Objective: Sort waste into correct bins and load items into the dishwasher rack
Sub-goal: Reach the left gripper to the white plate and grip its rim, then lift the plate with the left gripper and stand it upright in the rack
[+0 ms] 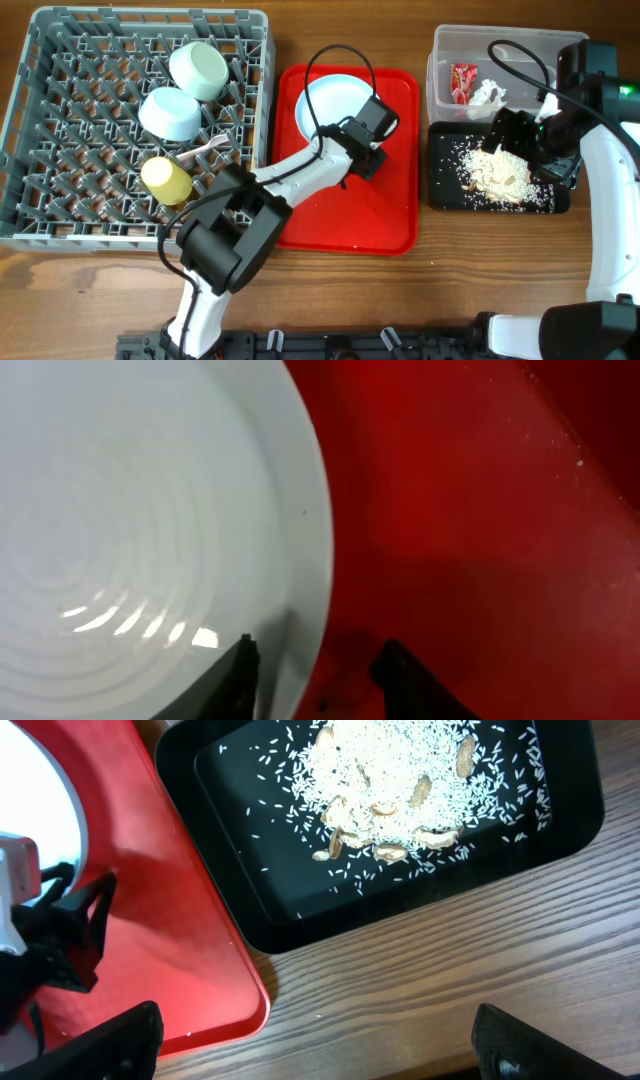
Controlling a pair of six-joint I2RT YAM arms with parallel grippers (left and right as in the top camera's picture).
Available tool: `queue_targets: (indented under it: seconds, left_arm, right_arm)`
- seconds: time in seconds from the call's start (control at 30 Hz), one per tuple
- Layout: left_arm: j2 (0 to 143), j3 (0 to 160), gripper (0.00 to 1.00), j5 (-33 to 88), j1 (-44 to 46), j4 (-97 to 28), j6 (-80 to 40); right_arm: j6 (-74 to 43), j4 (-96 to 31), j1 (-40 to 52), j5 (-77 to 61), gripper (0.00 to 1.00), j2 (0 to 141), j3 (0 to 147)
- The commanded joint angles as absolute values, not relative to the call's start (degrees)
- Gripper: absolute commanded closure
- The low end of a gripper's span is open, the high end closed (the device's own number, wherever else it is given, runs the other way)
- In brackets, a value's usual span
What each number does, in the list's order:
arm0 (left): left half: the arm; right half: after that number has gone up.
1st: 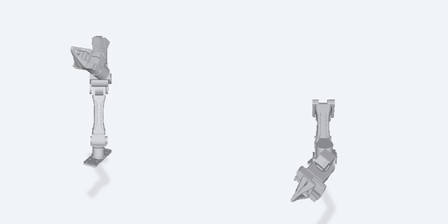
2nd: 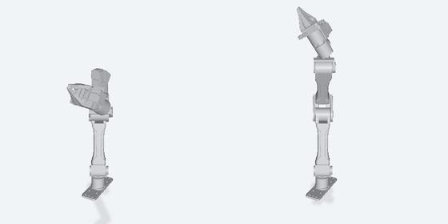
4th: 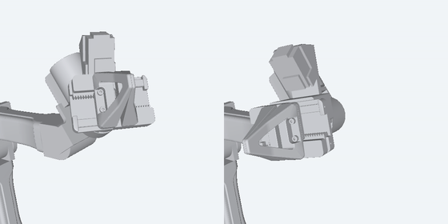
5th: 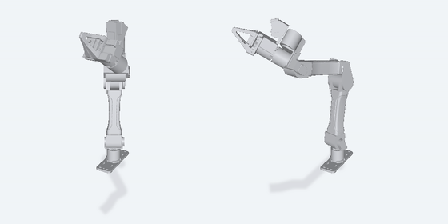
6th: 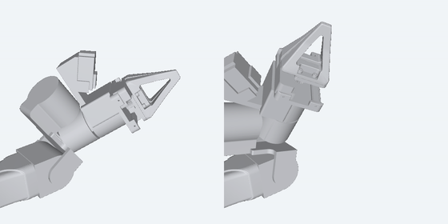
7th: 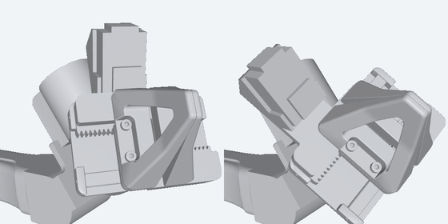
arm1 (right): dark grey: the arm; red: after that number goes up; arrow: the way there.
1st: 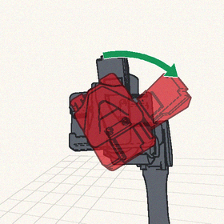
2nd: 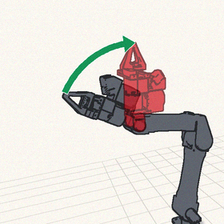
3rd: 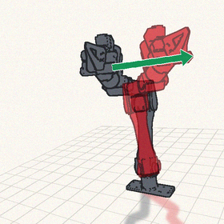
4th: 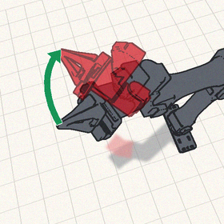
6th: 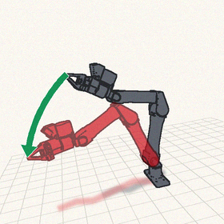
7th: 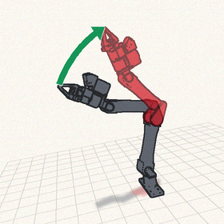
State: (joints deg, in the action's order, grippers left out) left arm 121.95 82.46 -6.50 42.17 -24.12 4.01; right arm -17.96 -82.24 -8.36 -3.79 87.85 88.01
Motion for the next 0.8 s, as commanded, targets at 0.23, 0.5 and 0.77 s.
queue_targets:
  seconds: [0.23,0.5,0.77]
  left_arm:
    - [125.1,82.5,0.88,-15.8,42.2,-25.1,4.3]
    - [124.9,82.6,0.96,-17.6,42.2,-24.9,4.3]
    - [120.3,86.8,0.96,-17.6,42.7,-28.6,4.3]
  right_arm:
    - [-18.0,-82.1,-8.3,-3.0,0.0,87.1,88.5]
    - [-18.0,-82.2,-8.3,-3.0,0.0,87.1,88.5]
    - [-18.0,-82.4,-8.3,-3.0,0.0,87.1,88.5]
